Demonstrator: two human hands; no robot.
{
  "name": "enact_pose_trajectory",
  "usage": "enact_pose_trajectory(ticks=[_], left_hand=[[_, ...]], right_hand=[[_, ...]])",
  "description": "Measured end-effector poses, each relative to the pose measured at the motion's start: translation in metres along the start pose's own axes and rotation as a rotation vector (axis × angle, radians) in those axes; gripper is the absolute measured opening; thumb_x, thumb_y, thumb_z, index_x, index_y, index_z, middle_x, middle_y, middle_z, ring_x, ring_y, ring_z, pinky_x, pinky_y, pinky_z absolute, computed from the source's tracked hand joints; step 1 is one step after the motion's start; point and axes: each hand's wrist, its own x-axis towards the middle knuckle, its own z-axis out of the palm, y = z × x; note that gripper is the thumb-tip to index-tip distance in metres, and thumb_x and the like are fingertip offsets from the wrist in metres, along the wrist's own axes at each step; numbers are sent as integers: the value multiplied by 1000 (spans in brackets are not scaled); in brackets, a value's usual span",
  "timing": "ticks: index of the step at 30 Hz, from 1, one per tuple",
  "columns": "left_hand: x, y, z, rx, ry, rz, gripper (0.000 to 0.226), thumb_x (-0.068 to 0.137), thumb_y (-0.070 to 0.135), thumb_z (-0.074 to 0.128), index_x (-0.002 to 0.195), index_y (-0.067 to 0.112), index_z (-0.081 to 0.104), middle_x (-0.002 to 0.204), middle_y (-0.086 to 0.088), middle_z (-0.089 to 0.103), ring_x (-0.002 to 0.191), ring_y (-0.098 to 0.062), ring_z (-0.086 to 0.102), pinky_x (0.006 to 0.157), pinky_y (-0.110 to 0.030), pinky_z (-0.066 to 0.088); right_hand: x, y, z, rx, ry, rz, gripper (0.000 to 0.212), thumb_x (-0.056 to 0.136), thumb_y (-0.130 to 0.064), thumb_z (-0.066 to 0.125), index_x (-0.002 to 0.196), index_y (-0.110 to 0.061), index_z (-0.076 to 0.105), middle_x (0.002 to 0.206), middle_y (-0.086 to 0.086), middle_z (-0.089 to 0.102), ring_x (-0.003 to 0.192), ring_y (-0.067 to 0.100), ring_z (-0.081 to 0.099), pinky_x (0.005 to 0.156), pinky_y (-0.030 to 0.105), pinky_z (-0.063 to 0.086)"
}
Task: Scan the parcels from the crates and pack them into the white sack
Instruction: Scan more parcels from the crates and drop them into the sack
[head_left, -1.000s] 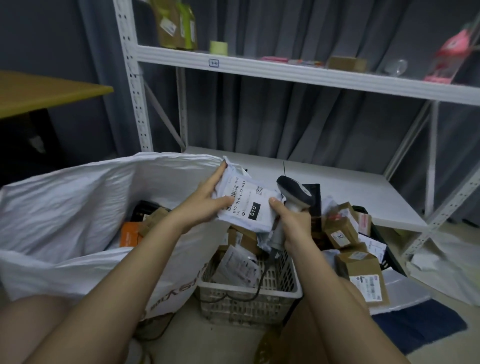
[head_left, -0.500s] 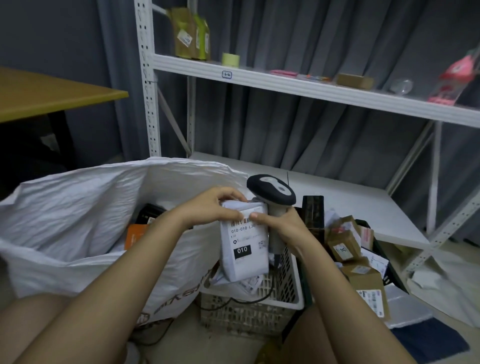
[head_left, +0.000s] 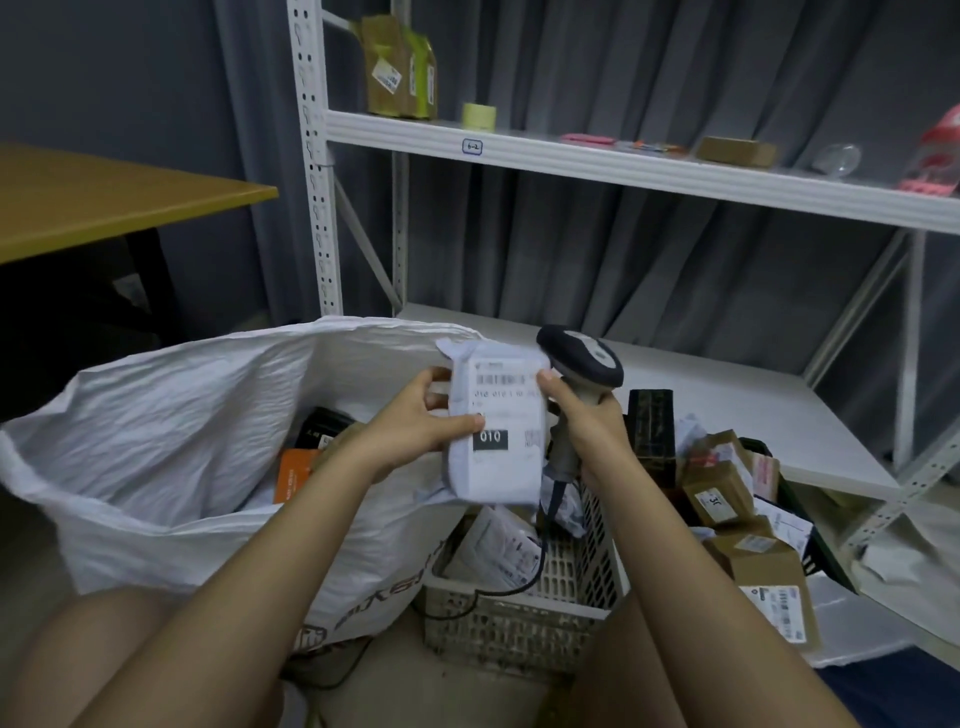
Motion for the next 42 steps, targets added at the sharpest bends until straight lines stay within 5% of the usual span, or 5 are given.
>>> enact_pose_trajectory(ticks=[3, 6, 15, 35, 42], left_hand=[[7, 12, -18, -51, 200, 89, 59, 80, 15, 74, 125, 28, 39, 125, -2, 58, 109, -17, 60, 91, -41, 53], [12, 24, -34, -38, 319, 188, 66, 79, 14, 76, 133, 24, 38, 122, 2, 57, 109, -12, 58, 91, -34, 51], [33, 21, -53, 32, 381, 121, 63, 80, 11, 74, 130, 24, 38, 130, -7, 57, 113, -21, 59, 92, -41, 52], [37, -5, -80, 169, 465, 5, 64, 81, 20, 74, 134, 21, 38, 133, -6, 55, 115, -25, 56, 94, -48, 50], [39, -43, -116, 582, 650, -134, 58, 84, 17, 69, 136, 18, 41, 141, -11, 43, 125, -32, 46, 101, -45, 44]], right_hand=[[1, -5, 3, 41, -5, 8, 53, 84, -36, 73, 130, -16, 54, 114, 3, 68, 100, 17, 66, 95, 43, 51], [0, -11, 10, 29, -105, -12, 44, 84, -33, 74, 118, -11, 59, 83, 4, 66, 70, 18, 64, 74, 38, 52], [-26, -26, 48, -211, -277, -126, 16, 81, -16, 77, 81, -10, 62, 52, -7, 58, 46, 7, 51, 48, 21, 44], [-40, -17, 47, -235, -243, -79, 16, 81, -20, 76, 79, -8, 65, 55, 5, 54, 48, 14, 50, 52, 28, 46], [-31, -2, 43, -129, -125, -24, 13, 84, -18, 74, 80, -8, 66, 53, 5, 53, 45, 14, 48, 46, 24, 46]])
